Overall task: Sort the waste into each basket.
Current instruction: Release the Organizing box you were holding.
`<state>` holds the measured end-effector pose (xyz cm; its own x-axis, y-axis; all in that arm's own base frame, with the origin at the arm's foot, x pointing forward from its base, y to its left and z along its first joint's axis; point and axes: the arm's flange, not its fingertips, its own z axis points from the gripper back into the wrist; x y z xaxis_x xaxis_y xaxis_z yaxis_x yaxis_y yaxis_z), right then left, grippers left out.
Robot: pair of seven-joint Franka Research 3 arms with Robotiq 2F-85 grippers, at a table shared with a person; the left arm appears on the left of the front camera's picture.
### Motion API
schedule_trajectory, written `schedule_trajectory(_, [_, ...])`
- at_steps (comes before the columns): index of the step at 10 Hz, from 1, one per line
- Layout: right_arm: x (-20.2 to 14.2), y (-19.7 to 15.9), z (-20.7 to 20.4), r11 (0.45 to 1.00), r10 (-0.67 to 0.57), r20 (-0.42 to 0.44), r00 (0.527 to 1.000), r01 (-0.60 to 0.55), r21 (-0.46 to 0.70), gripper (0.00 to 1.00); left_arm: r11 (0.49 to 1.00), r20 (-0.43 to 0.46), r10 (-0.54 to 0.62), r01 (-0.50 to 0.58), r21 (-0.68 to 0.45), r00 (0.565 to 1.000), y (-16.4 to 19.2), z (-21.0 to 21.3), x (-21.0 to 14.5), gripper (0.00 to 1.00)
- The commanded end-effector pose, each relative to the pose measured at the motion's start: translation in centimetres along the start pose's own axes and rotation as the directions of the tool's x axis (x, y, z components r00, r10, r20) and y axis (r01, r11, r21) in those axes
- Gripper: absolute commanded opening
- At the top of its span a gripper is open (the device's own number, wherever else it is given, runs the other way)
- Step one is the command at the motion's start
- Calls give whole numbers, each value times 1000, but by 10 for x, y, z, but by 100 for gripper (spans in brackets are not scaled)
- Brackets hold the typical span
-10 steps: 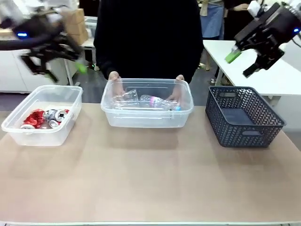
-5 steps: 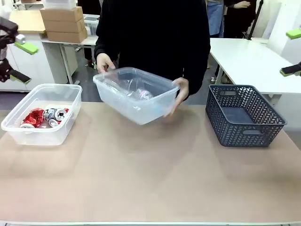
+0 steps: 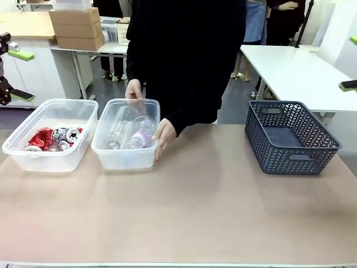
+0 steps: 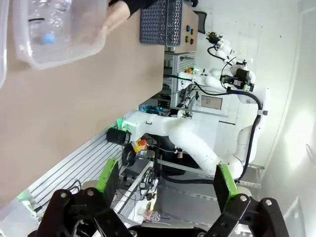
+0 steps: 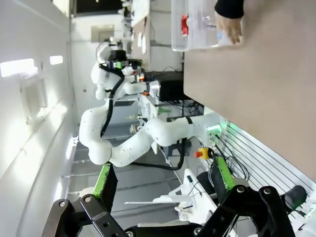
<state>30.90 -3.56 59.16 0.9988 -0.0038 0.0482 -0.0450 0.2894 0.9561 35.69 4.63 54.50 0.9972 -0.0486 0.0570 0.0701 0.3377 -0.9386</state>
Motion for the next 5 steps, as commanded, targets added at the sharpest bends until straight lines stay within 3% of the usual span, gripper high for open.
schedule_trajectory(1, [1, 1, 6, 1000, 27, -5, 1000, -27, -2, 100, 999, -10, -40, 40, 12, 999, -8, 1, -8, 100])
schedule_trajectory(5, [1, 1, 6, 1000, 27, -5, 1000, -27, -2, 100, 999, -10, -40, 40, 12, 999, -8, 1, -8, 100])
